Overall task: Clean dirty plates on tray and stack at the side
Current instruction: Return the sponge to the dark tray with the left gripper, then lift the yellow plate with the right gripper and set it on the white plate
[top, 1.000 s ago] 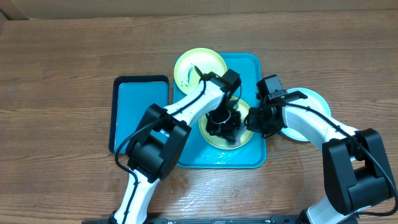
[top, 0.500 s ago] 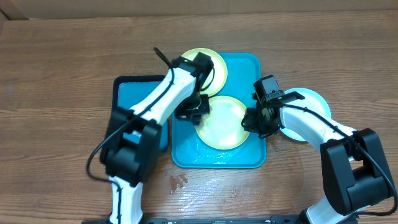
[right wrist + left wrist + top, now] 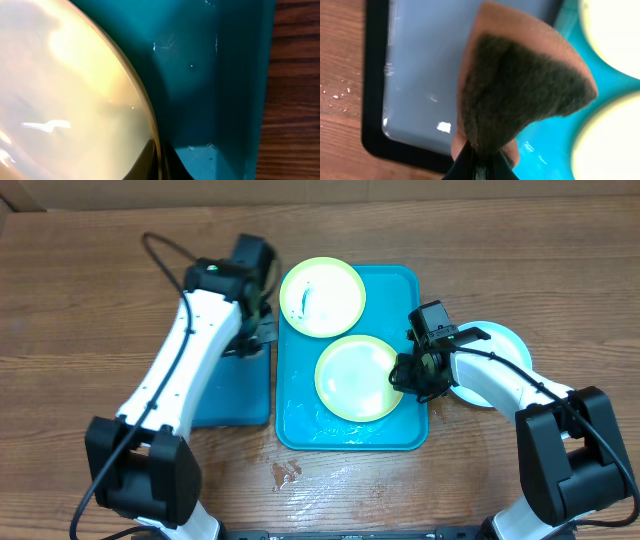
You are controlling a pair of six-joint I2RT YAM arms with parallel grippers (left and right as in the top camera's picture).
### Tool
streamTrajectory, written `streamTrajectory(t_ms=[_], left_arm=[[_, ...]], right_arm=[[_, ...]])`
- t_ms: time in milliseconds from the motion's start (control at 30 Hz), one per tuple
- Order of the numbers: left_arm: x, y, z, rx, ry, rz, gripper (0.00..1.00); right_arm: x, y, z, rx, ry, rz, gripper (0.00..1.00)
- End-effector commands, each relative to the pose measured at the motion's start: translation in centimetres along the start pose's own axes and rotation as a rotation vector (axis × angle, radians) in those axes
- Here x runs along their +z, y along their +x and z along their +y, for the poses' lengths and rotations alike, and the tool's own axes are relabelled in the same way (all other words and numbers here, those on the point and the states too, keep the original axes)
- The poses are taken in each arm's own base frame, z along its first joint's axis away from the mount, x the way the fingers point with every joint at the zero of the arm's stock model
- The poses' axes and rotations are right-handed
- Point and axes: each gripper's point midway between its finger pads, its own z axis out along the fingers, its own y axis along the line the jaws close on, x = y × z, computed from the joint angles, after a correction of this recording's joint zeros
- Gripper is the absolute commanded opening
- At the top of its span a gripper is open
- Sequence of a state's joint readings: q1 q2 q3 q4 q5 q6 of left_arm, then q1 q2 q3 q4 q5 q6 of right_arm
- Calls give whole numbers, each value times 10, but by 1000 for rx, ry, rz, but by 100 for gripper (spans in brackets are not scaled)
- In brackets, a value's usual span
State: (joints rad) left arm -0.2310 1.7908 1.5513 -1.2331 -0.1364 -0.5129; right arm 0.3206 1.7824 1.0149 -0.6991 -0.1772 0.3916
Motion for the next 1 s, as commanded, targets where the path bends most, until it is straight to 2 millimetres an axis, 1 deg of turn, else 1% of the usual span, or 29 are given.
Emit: streamTrajectory(t_ms=[0, 67, 133, 200, 233, 300, 333, 367, 400, 433, 467, 500, 600, 700, 767, 800, 867, 900, 933, 967], left_arm=[[48, 12, 44, -84, -53, 82, 4], [69, 19, 48, -130, -2, 112, 4], [82, 24, 48, -161, 42, 131, 4], [89, 26, 51, -183, 63, 137, 4], [89, 25, 53, -189, 64, 137, 10], [88, 23, 54, -195, 66, 135, 23], [86, 22, 55, -191, 67, 135, 33], [84, 21, 54, -181, 75, 138, 45], [80, 21, 52, -174, 86, 140, 63], [75, 20, 51, -173, 92, 144, 75], [69, 18, 50, -173, 101, 145, 82], [62, 16, 49, -173, 112, 143, 89], [34, 6, 50, -168, 133, 110, 92], [-2, -8, 55, -179, 160, 36, 95], [-32, -19, 59, -188, 185, -37, 96], [-52, -24, 63, -196, 200, -83, 97], [-84, -32, 69, -210, 224, -163, 100], [-105, -36, 73, -218, 241, -218, 100], [-119, -37, 76, -224, 252, -257, 100], [-137, -39, 78, -226, 266, -305, 100]], right_arm=[[11, 8, -25, 2, 99, 20, 4], [11, 7, -24, 1, 97, 17, 4], [11, 7, -24, 1, 97, 16, 4], [11, 7, -24, 1, 97, 16, 4], [11, 7, -24, 1, 97, 17, 4], [11, 7, -24, 1, 97, 17, 4], [11, 7, -24, 1, 97, 17, 4], [11, 7, -24, 1, 97, 17, 4], [11, 7, -24, 1, 98, 18, 4], [9, 7, -24, -3, 99, 20, 4], [7, 5, -23, -7, 99, 21, 4], [3, 3, -21, -8, 101, 16, 4], [-15, -10, -13, -20, 100, -20, 4], [-43, -29, 8, -92, 83, -93, 4], [-65, -40, 23, -165, 91, -151, 4], [-76, -45, 31, -196, 102, -180, 4], [-96, -54, 49, -273, 120, -228, 4], [-108, -58, 61, -318, 125, -255, 4], [-116, -61, 71, -354, 123, -283, 4], [-125, -64, 86, -400, 109, -314, 4]])
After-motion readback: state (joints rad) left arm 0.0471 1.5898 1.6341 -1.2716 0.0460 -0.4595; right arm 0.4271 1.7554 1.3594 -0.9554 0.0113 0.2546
